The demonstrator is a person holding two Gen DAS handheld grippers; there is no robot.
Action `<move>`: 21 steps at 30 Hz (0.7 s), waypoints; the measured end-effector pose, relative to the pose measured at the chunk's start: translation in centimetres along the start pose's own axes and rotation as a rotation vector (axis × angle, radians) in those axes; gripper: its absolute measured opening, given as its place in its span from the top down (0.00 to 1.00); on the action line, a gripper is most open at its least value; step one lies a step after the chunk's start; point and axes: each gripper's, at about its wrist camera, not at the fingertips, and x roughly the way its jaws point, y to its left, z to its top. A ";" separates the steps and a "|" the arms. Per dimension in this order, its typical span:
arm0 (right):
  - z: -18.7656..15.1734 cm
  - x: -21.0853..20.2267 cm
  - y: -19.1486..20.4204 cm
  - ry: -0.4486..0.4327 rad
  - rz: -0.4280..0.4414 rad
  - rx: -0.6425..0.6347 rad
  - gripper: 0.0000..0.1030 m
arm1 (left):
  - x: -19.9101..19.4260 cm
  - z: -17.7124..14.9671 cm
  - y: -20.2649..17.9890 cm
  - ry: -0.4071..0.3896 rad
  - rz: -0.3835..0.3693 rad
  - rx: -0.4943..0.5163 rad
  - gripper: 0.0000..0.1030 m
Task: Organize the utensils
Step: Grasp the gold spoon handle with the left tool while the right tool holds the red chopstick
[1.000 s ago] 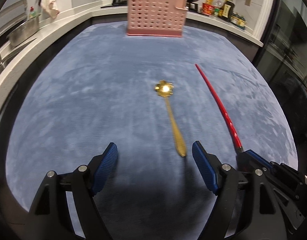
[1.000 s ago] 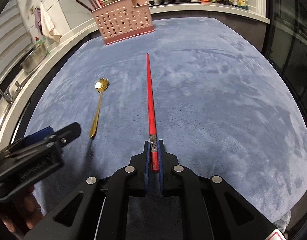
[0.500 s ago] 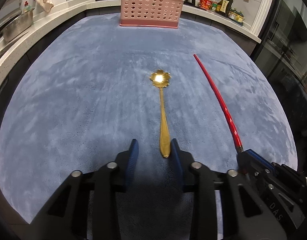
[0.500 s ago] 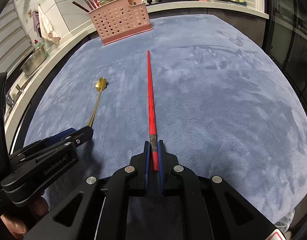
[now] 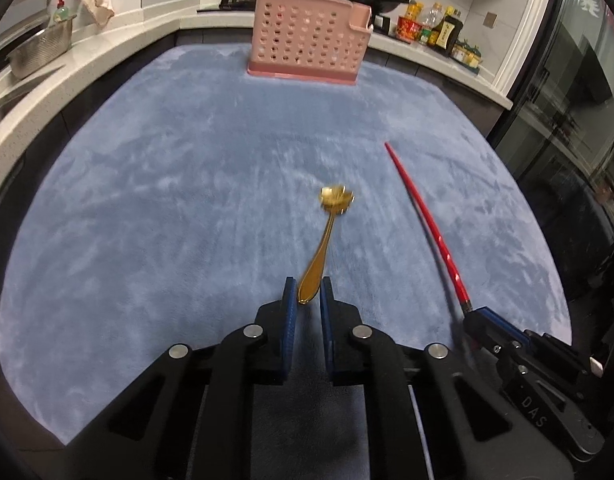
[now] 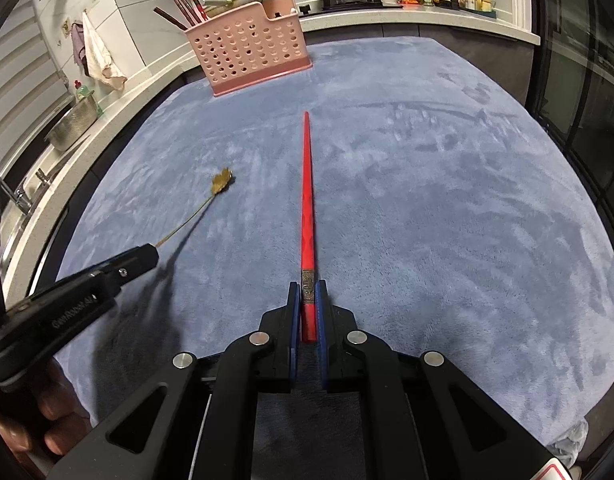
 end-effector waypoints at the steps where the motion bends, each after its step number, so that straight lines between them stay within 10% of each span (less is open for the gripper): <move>1: 0.1 -0.2 0.0 -0.005 0.001 -0.003 0.93 | -0.5 0.3 0.0 -0.010 0.000 0.001 0.89; 21: 7.3 -8.2 0.8 -0.245 0.056 0.010 0.99 | -6.6 5.7 -0.6 -0.172 -0.016 0.026 1.00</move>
